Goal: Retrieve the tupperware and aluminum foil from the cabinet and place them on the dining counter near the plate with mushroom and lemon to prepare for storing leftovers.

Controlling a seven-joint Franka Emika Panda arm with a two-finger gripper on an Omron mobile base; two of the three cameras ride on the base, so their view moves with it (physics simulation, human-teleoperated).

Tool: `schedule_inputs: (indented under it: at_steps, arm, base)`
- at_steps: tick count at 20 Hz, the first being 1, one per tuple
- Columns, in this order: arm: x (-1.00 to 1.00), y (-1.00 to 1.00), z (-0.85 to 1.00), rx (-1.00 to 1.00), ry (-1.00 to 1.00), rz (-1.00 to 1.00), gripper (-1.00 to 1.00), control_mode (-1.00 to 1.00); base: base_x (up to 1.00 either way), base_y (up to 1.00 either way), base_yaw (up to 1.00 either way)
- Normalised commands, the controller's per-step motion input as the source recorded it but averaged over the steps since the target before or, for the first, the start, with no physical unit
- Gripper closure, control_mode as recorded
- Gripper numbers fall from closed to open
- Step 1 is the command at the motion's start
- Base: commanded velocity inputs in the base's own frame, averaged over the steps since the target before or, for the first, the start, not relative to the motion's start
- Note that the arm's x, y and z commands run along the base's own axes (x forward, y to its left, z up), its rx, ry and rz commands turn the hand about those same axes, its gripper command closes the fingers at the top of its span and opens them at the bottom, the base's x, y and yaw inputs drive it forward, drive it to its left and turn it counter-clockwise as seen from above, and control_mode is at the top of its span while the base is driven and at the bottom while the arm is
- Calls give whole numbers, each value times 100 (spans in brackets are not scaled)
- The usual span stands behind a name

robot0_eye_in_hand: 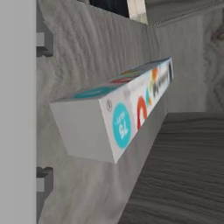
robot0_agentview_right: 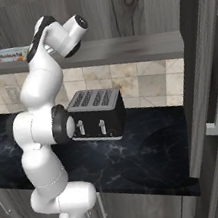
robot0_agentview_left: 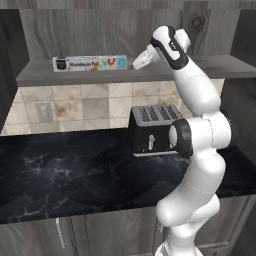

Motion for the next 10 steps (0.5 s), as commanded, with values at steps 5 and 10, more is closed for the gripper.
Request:
schedule_inputs:
  at_steps: [5, 10]
  arm:
    - [42, 12, 0, 0, 0, 9, -100, -100]
    - [28, 21, 0, 0, 0, 8, -100, -100]
  base:
    - [0, 0, 0]
    - [0, 0, 0]
